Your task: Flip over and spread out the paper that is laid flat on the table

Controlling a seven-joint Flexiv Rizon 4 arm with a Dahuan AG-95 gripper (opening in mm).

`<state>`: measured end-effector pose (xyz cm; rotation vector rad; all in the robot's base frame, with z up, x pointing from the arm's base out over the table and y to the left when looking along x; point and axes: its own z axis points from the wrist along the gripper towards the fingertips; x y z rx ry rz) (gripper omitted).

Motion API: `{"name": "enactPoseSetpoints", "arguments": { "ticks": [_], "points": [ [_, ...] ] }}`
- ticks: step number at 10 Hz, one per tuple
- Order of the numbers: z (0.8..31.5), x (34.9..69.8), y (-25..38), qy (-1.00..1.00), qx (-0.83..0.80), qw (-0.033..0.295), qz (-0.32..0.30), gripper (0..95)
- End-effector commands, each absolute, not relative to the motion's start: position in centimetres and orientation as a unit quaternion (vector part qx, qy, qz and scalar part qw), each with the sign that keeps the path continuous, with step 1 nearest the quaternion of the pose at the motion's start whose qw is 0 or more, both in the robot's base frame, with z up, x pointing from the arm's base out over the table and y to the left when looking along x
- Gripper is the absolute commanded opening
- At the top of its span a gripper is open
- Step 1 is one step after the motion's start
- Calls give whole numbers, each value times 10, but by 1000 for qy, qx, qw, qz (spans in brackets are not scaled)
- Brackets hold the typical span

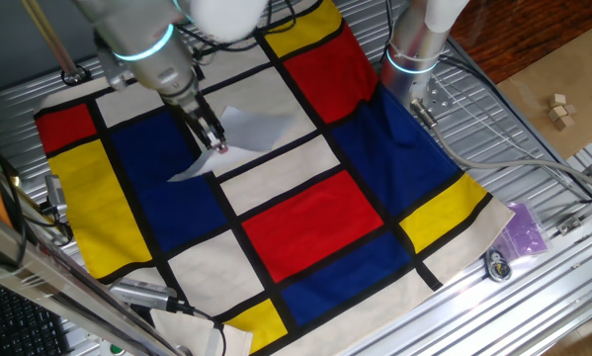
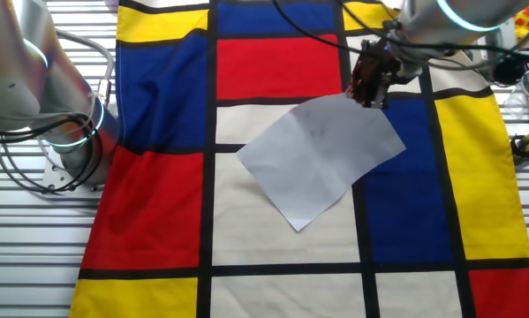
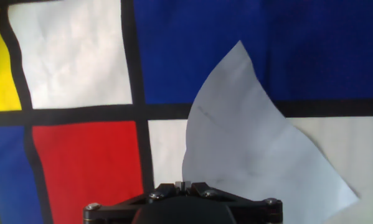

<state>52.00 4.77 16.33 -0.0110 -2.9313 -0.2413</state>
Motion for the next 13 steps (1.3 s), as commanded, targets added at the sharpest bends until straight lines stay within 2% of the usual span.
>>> {"name": "enactPoseSetpoints", "arguments": {
  "ticks": [1, 8, 9, 13],
  "points": [
    [163, 520, 48, -991, -1, 102, -82, 190],
    [159, 519, 49, -992, 11, 102, -79, 190],
    [160, 519, 49, -992, 13, 101, -76, 0],
    [174, 519, 49, -993, 30, 100, -62, 0]
  ]
}}
